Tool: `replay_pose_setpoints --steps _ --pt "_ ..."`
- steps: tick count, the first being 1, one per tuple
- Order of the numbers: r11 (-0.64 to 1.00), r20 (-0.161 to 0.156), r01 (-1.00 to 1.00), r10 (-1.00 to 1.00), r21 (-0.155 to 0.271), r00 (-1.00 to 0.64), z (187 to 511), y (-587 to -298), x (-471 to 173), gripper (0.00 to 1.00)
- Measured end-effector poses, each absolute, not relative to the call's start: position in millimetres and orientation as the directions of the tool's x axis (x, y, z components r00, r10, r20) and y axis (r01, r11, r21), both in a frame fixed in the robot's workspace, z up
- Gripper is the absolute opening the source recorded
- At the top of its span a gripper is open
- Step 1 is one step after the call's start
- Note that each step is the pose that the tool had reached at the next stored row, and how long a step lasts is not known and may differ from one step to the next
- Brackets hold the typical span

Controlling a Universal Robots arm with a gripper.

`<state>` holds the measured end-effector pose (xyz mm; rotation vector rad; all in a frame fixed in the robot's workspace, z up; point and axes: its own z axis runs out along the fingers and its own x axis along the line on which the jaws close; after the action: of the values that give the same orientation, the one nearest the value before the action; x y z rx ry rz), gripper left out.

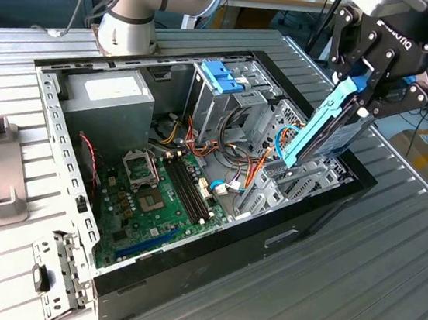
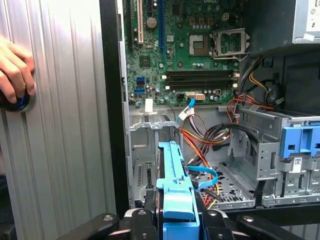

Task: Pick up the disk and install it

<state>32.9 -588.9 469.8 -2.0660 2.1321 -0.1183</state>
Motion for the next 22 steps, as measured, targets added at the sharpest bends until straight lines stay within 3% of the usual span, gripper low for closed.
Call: replay_pose_setpoints --steps 22 --pt "0.010 -0.067 -0.985 -0.998 -0.175 0.001 445.6 -586.9 24.7 0.37"
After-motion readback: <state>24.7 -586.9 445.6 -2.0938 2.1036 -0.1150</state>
